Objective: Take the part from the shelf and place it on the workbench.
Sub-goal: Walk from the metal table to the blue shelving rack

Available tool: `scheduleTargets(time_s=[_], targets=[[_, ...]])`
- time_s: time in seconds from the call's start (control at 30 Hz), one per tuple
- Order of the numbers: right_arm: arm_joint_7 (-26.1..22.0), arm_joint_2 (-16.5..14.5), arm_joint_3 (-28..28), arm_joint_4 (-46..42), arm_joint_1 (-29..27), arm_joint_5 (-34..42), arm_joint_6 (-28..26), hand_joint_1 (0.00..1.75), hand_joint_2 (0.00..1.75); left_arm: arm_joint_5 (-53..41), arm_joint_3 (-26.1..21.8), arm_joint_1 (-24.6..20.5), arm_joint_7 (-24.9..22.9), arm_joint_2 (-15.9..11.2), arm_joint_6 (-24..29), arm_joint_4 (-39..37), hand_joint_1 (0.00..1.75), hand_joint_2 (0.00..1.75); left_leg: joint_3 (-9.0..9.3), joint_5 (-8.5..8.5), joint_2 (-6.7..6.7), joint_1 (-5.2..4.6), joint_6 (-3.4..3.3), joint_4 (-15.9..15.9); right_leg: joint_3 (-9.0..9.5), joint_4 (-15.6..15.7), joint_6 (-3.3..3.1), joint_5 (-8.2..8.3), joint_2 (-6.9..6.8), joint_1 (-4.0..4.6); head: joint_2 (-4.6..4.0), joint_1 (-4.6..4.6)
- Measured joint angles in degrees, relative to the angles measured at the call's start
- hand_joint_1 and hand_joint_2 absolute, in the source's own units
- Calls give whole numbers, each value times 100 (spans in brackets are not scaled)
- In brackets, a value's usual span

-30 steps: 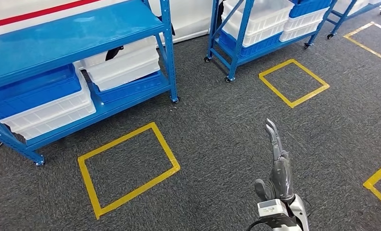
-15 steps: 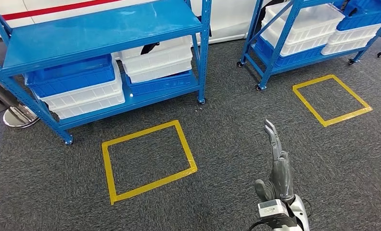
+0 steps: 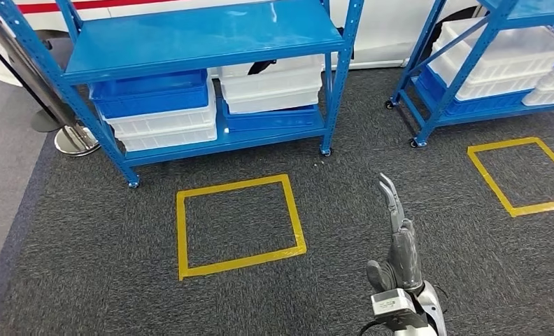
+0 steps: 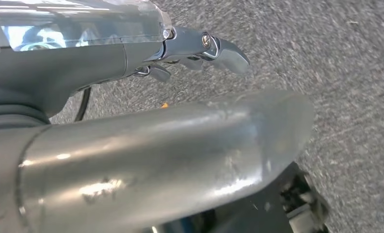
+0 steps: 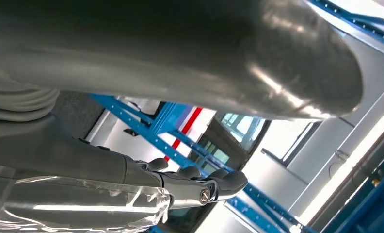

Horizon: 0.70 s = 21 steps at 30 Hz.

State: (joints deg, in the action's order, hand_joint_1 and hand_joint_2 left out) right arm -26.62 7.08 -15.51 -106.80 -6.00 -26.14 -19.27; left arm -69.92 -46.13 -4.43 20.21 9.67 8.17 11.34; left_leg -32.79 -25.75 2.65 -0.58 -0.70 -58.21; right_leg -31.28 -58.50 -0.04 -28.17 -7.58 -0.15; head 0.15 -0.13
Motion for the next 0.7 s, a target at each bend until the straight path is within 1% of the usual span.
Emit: scheduleTargets(time_s=[0.03, 0.07, 0.1, 0.13, 0.17, 0.2, 0.23, 0.27, 0.3, 0.33, 0.37, 0.4, 0.43, 0.47, 0.5, 0.53, 0.57, 0.6, 0.63, 0.67, 0.7], targets=[[0, 1, -4, 0, 7, 1, 1, 0, 0, 0, -1, 7, 2, -1, 1, 0, 0, 0, 13, 21, -64, 14, -26, 31, 15, -11, 34, -23, 45, -8, 0, 3], [-1, 1, -7, -1, 14, 1, 1, 0, 0, -1, -2, 7, 3, -2, 2, 0, 0, 0, 29, 45, -126, 34, -57, 62, -4, -88, 63, -95, 172, -15, 1, 9], [-2, 2, -8, -1, 17, 1, 1, 0, 0, -2, -3, -3, 4, -2, 2, 0, 0, 0, 45, 72, -185, 57, -89, 92, -82, -282, 87, -228, 347, -25, 1, 21], [-2, 4, -8, 4, 11, 1, 1, 0, 0, -4, -3, -19, 5, -1, 1, 0, 0, 0, 41, 89, -250, 64, -110, 101, -229, -603, 104, -409, 542, -44, 1, 34], [-2, 7, -9, 11, 1, 0, 1, 0, 0, -6, -3, -35, 5, 2, -1, 0, 0, 0, 31, 98, -320, 66, -126, 99, -428, -998, 114, -597, 659, -51, 2, 41], [-1, 10, -9, 20, -9, 0, 2, 0, 0, -8, -3, -46, 5, 5, -2, 0, 0, 0, 25, 105, -398, 65, -135, 96, -618, -1356, 125, -723, 713, -58, 1, 46], [0, 13, -9, 28, -16, 0, 3, 0, 0, -9, -3, -48, 4, 7, -3, 0, 0, 0, 24, 105, -480, 64, -135, 90, -745, -1567, 135, -743, 734, -64, 1, 46], [0, 13, -9, 33, -16, 0, 3, 0, 0, -9, -3, -44, 4, 9, -4, 0, 0, 0, 28, 102, -562, 65, -131, 81, -767, -1549, 139, -637, 743, -70, 1, 46], [0, 13, -9, 35, -14, 0, 3, 0, 0, -11, -3, -41, 3, 9, -4, 0, 0, 0, 35, 97, -646, 67, -122, 69, -677, -1305, 136, -430, 767, -79, 0, 46], [0, 13, -9, 36, -11, -1, 3, 0, 0, -14, -3, -40, 3, 10, -4, 0, 0, 0, 40, 87, -728, 69, -109, 51, -515, -912, 127, -181, 850, -93, 0, 47], [0, 14, -9, 37, -8, -1, 3, 0, 0, -16, -3, -42, 2, 14, -4, 0, 0, 0, 35, 74, -804, 62, -87, 27, -353, -529, 113, -3, 997, -105, 0, 46], [1, 14, -9, 37, -8, 0, 3, 0, 0, -19, -3, -45, 2, 19, -5, 0, 0, 0, 18, 65, -875, 60, -60, 2, -234, -240, 100, 108, 1116, -114, 1, 44], [2, 15, -9, 38, -8, 1, 3, 0, 0, -20, -3, -47, 2, 23, -6, 0, 0, 0, -5, 60, -932, 64, -29, -15, -176, -86, 86, 143, 1204, -112, 1, 43], [3, 15, -9, 38, -7, 2, 3, 0, 0, -21, -3, -44, 1, 27, -7, 0, 0, 0, -27, 61, -983, 71, 7, -18, -168, -53, 69, 123, 1223, -101, 1, 41], [4, 15, -9, 38, -3, 5, 3, 0, 0, -21, -3, -38, 1, 28, -8, 0, 0, 0, -46, 69, -1033, 80, 46, -9, -163, -34, 44, 134, 1164, -100, 1, 42], [5, 14, -10, 38, 4, 9, 5, 0, 0, -22, -3, -28, 1, 27, -9, 0, 0, 0, -53, 61, -1026, 86, 78, -15, -146, -6, 13, 148, 1109, -106, 1, 43], [8, 12, -12, 38, 10, 12, 8, 0, 0, -21, -3, -19, 1, 26, -10, 0, 0, 0, -83, 6, -932, 79, 105, -80, -124, 28, -29, 162, 1057, -118, 1, 32], [16, 10, -13, 38, 11, 15, 11, 0, 0, -21, -3, -18, 2, 25, -10, 0, 0, 0, -160, -108, -783, 70, 129, -250, -103, 62, -66, 175, 999, -132, 1, 15], [30, 10, -15, 40, 6, 14, 17, 0, 0, -20, -3, -23, 2, 25, -10, 0, 0, 0, -288, -276, -599, 75, 146, -538, -90, 79, -93, 179, 942, -131, 1, -2], [45, 10, -15, 45, -3, 13, 21, 0, 0, -20, -3, -34, 3, 25, -10, 0, 0, 0, -472, -474, -445, 83, 169, -919, -87, 83, -113, 175, 891, -123, 0, -18], [58, 10, -16, 54, -11, 10, 25, 0, 0, -20, -3, -44, 4, 26, -10, 0, 0, 0, -655, -631, -367, 101, 193, -1296, -88, 81, -119, 169, 836, -115, 0, -24]])
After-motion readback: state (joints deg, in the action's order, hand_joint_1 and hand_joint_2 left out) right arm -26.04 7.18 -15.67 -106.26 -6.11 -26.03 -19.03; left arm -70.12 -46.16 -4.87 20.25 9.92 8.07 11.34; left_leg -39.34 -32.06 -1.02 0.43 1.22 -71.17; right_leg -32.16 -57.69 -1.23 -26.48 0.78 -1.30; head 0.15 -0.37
